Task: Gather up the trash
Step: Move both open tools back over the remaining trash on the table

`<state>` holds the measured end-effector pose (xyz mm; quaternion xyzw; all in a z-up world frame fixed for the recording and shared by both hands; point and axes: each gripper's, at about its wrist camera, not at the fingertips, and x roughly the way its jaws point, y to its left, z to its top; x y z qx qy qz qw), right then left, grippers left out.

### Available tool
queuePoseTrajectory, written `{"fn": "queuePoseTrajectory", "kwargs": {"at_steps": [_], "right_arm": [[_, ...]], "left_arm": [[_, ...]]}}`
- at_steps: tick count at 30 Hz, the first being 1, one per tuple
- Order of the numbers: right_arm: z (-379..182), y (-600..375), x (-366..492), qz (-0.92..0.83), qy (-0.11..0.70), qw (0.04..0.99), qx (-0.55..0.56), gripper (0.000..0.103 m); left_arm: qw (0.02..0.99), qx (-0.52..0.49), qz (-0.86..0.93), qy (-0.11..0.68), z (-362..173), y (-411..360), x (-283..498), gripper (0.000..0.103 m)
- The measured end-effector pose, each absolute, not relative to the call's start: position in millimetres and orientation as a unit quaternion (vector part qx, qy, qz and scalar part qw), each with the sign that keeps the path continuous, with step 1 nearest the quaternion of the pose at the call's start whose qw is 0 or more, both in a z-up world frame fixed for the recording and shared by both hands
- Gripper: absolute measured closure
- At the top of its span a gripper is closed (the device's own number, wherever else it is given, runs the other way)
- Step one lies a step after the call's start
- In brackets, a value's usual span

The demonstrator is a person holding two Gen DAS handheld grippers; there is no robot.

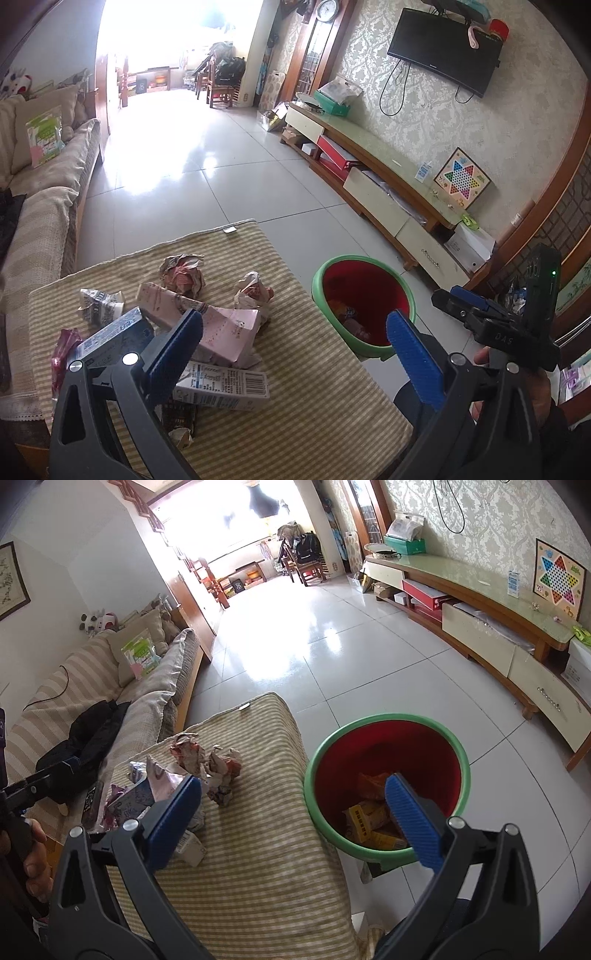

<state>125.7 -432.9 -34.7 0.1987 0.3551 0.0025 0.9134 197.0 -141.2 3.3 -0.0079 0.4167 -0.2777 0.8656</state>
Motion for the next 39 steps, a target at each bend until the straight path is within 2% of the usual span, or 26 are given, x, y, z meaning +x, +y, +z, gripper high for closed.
{"fn": "queuePoseTrajectory", "kwargs": {"at_steps": [8, 14, 24, 29, 39], "right_arm": [[-13.8, -398.9, 114.8, 0.034, 0.346, 0.922, 0.172, 0.005], [-21.1, -372.4, 107.1, 0.060, 0.361, 0.915, 0.167, 0.005], [-54.2, -313.7, 125.1, 0.088, 0.415, 0.898, 0.115, 0.005], [-69.6, -278.6, 133.8, 0.118, 0.439, 0.888, 0.075, 0.005], [-115.2, -235.3, 162.9, 0.145, 0.475, 0.868, 0.019, 0.005]], "left_arm": [[0.881, -0.026, -0.256, 0.397, 18.6, -110.1, 168.5, 0.008], [0.889, -0.038, -0.217, 0.402, 15.1, -67.6, 133.9, 0.008], [0.887, -0.095, -0.125, 0.434, -41.0, 33.9, 109.1, 0.008], [0.879, -0.122, -0.106, 0.448, -69.8, 55.5, 114.7, 0.008], [0.873, -0.074, -0.070, 0.477, -106.9, 85.5, 157.1, 0.008]]}}
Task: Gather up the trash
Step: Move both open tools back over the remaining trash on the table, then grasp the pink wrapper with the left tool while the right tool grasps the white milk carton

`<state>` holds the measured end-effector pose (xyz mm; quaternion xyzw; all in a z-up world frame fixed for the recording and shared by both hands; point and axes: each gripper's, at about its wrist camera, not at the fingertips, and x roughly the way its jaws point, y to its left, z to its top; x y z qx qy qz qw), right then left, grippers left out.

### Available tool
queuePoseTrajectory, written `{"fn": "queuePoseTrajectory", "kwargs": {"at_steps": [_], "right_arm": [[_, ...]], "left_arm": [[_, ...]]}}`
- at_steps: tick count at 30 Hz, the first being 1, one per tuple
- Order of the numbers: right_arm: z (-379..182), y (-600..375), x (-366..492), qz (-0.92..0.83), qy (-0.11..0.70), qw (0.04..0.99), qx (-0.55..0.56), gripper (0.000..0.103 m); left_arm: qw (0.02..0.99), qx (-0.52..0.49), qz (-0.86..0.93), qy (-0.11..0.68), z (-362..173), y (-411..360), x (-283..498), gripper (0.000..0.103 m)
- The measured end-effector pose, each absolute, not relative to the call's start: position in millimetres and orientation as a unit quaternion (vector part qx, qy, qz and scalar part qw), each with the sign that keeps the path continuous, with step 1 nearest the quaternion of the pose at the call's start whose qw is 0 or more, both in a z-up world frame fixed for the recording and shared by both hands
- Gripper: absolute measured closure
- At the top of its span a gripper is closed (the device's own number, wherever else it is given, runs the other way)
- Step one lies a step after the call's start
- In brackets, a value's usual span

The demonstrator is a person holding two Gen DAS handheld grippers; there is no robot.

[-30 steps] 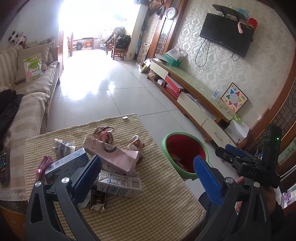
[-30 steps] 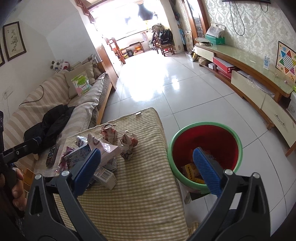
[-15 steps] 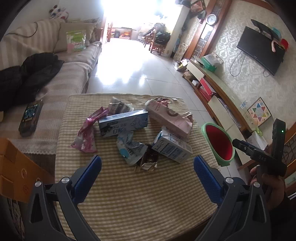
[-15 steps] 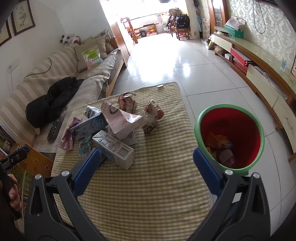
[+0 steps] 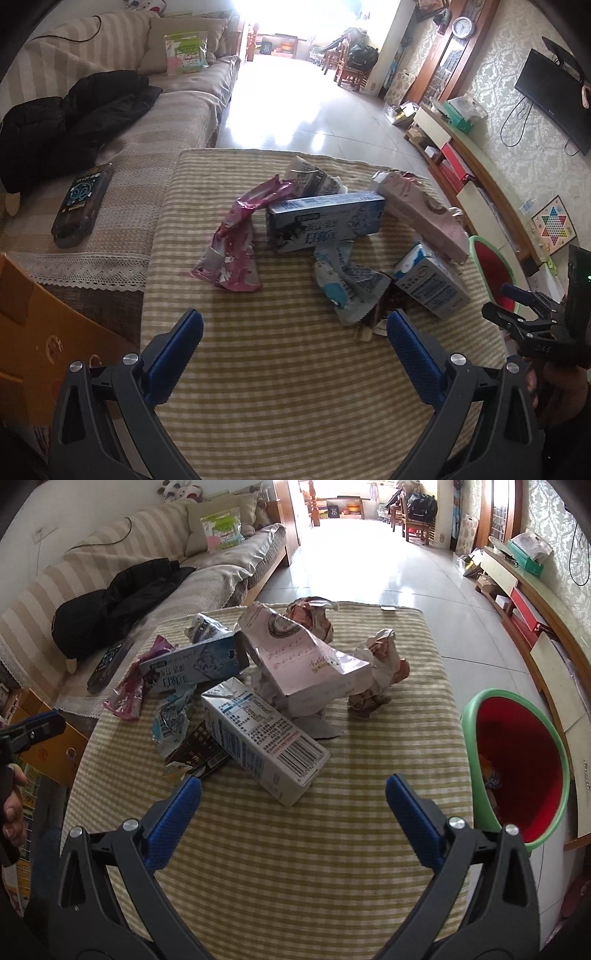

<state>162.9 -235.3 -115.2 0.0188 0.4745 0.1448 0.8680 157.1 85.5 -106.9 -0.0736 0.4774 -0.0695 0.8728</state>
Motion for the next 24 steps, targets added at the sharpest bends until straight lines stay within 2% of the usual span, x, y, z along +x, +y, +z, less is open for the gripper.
{"fn": "queuePoseTrajectory", "kwargs": {"at_steps": [13, 20, 24], "right_arm": [[-163.5, -233.5, 197.3, 0.180, 0.508, 0.840, 0.065, 0.005], [-159.9, -221.9, 185.8, 0.260, 0.483, 0.833, 0.068, 0.005], [-155.7, -214.9, 181.5, 0.306, 0.469, 0.827, 0.060, 0.009]], "left_arm": [[0.854, -0.024, -0.040, 0.519, -150.1, 103.3, 238.4, 0.008], [0.845, -0.022, -0.037, 0.534, -170.4, 108.3, 258.9, 0.008], [0.840, -0.026, -0.035, 0.542, -181.4, 111.6, 265.4, 0.008]]}}
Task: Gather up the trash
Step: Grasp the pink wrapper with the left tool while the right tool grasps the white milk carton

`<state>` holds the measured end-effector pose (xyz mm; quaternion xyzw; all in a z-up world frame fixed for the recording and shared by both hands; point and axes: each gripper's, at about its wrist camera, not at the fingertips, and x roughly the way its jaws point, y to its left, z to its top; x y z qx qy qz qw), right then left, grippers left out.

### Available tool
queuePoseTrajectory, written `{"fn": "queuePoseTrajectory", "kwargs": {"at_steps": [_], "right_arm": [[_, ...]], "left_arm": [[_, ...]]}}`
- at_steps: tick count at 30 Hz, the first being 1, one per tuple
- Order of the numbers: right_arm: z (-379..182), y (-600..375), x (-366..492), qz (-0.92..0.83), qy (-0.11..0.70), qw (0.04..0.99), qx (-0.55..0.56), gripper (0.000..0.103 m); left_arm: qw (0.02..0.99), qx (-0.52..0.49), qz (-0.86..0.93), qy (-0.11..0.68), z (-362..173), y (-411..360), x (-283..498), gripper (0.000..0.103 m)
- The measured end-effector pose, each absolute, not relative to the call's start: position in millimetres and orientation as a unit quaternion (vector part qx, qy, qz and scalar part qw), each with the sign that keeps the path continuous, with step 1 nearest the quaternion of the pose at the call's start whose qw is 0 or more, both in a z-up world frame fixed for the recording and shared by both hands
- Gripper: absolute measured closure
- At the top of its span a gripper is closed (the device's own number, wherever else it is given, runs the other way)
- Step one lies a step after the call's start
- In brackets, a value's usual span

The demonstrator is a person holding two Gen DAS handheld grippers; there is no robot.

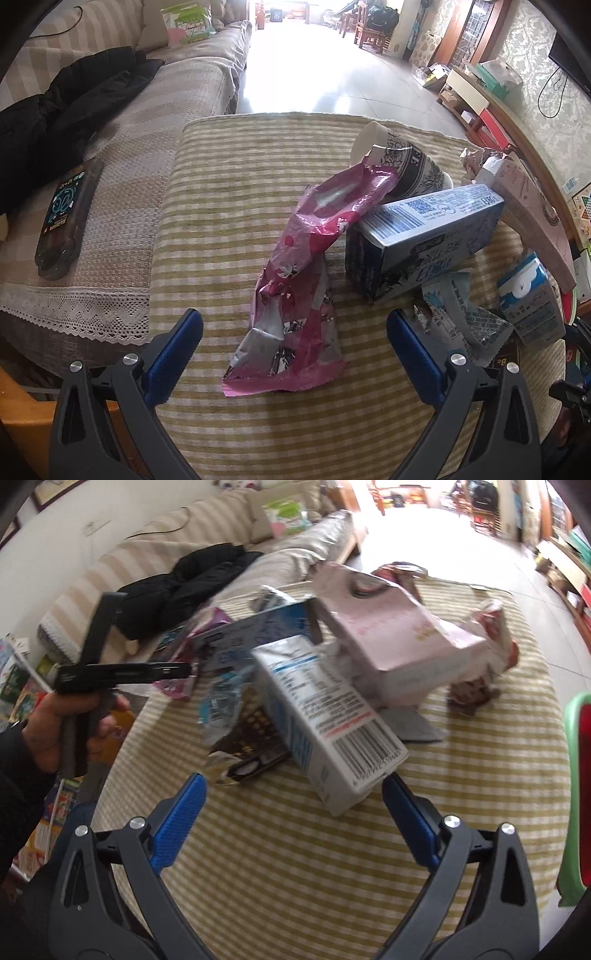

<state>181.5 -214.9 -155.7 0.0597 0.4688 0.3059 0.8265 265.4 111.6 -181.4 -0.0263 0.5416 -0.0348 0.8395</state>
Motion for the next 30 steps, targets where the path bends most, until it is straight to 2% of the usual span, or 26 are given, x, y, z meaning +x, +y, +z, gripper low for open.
{"fn": "queuePoseTrajectory", "kwargs": {"at_steps": [5, 9, 11, 13, 14, 18, 19, 20, 22, 23, 30], "right_arm": [[-161.1, -211.1, 187.9, 0.274, 0.477, 0.834, 0.037, 0.012], [-167.6, -220.1, 199.7, 0.250, 0.483, 0.837, 0.068, 0.012], [-170.2, -220.8, 203.8, 0.252, 0.486, 0.834, 0.071, 0.018], [-171.8, -219.4, 207.0, 0.262, 0.490, 0.828, 0.078, 0.029], [-172.0, -218.2, 207.7, 0.265, 0.491, 0.826, 0.078, 0.032], [-173.1, -212.4, 210.0, 0.270, 0.494, 0.824, 0.072, 0.041], [-173.9, -211.4, 209.1, 0.270, 0.495, 0.823, 0.071, 0.050], [-174.5, -210.5, 208.9, 0.271, 0.497, 0.822, 0.070, 0.056], [-174.7, -211.5, 208.3, 0.272, 0.497, 0.821, 0.072, 0.058], [-174.4, -211.5, 207.7, 0.273, 0.497, 0.821, 0.073, 0.058], [-163.4, -210.8, 197.7, 0.282, 0.478, 0.829, 0.065, 0.065]], "left_arm": [[0.838, -0.030, -0.037, 0.543, -189.4, 116.1, 273.1, 0.008], [0.840, -0.030, -0.035, 0.541, -190.4, 118.3, 278.0, 0.008], [0.839, -0.031, -0.038, 0.542, -192.4, 119.5, 281.3, 0.008], [0.837, -0.037, -0.042, 0.544, -194.9, 121.1, 286.8, 0.008], [0.836, -0.037, -0.043, 0.545, -196.3, 121.6, 289.3, 0.008], [0.833, -0.029, -0.051, 0.550, -201.2, 116.8, 296.7, 0.024], [0.834, -0.018, -0.048, 0.549, -201.1, 114.2, 296.7, 0.027], [0.836, -0.009, -0.044, 0.548, -200.7, 112.5, 296.6, 0.038], [0.837, -0.001, -0.032, 0.546, -197.5, 110.8, 295.4, 0.059], [0.837, -0.007, -0.031, 0.547, -196.1, 112.0, 294.9, 0.066], [0.841, -0.026, -0.031, 0.540, -191.1, 121.6, 279.6, 0.074]]}}
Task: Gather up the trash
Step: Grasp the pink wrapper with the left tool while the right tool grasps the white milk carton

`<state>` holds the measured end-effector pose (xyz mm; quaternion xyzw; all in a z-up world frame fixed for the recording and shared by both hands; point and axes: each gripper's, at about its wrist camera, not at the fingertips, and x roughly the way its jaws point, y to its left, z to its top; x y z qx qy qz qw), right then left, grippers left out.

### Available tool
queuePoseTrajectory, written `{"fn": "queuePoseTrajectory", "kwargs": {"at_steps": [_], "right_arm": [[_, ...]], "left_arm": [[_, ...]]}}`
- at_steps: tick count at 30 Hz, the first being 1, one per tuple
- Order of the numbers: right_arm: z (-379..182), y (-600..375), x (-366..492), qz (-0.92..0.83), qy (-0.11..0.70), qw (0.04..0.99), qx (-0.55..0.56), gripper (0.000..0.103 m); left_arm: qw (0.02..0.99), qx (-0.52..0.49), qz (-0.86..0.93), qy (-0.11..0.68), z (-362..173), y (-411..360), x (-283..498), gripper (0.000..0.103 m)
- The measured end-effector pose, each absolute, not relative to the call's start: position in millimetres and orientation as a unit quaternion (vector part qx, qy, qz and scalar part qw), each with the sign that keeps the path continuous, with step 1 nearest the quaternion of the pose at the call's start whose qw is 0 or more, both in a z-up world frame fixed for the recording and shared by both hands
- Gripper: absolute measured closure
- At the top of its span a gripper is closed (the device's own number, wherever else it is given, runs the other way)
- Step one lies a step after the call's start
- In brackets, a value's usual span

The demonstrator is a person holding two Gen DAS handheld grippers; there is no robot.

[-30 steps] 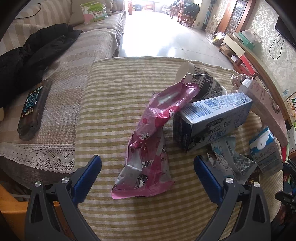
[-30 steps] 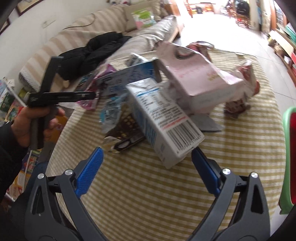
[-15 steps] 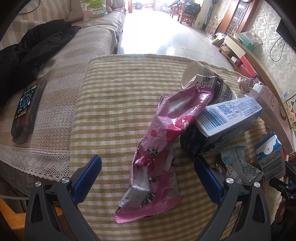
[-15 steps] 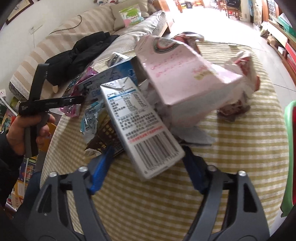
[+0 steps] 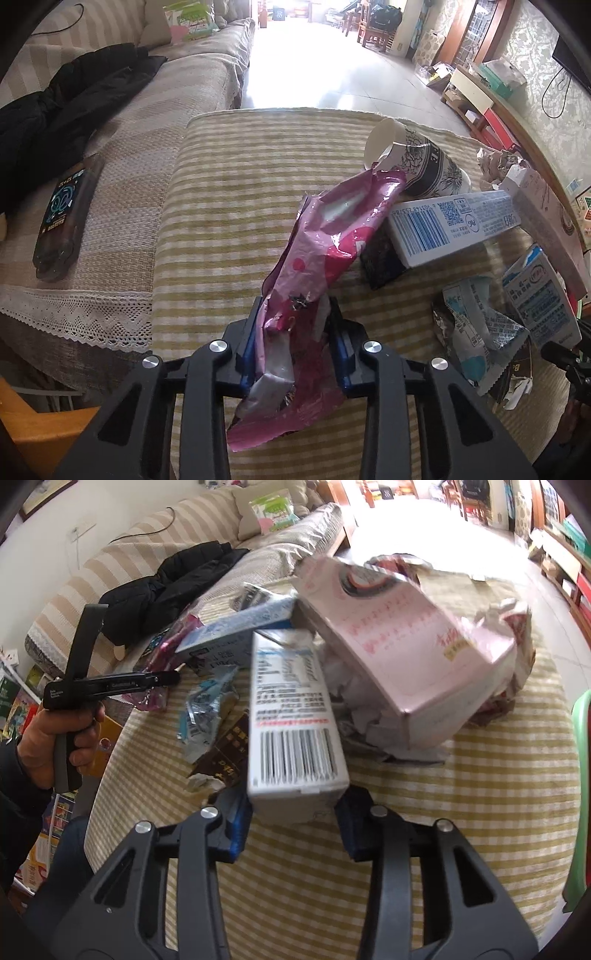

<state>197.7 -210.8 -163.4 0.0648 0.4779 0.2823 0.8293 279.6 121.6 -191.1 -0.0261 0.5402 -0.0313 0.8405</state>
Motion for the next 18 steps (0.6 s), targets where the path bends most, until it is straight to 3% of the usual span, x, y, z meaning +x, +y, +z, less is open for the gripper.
{"fn": "queuePoseTrajectory", "kwargs": {"at_steps": [18], "right_arm": [[-98.1, -224.5, 165.0, 0.281, 0.420, 0.861, 0.055, 0.066]], "left_arm": [[0.877, -0.068, -0.016, 0.476, -120.3, 129.9, 213.0, 0.081]]}}
